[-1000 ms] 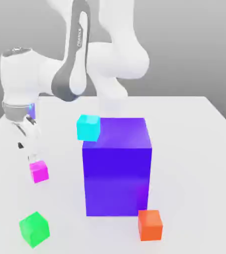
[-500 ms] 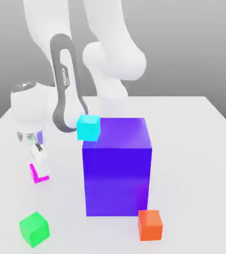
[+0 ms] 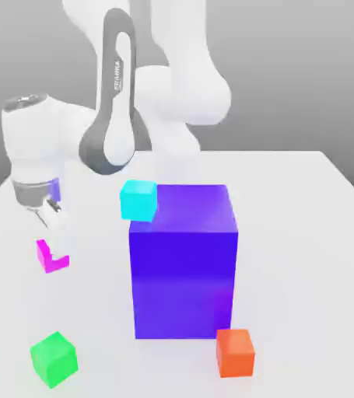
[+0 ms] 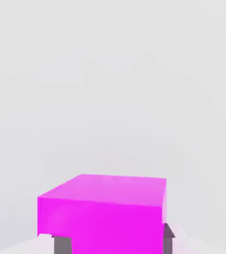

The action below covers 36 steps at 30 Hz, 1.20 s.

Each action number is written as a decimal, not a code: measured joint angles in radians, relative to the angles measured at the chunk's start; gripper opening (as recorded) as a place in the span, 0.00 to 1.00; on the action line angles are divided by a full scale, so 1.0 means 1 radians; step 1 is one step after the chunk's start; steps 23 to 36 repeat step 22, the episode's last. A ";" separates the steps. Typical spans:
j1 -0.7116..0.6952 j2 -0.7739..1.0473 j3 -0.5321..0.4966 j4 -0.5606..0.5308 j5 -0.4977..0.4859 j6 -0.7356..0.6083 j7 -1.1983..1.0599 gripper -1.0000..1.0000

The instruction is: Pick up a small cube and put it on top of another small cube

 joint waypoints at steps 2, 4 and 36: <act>0.025 0.018 0.016 0.048 0.007 -0.030 -0.012 0.00; 0.049 0.037 0.034 0.096 0.010 -0.060 -0.020 0.00; 0.186 0.296 0.113 0.379 -0.056 -0.082 -0.008 1.00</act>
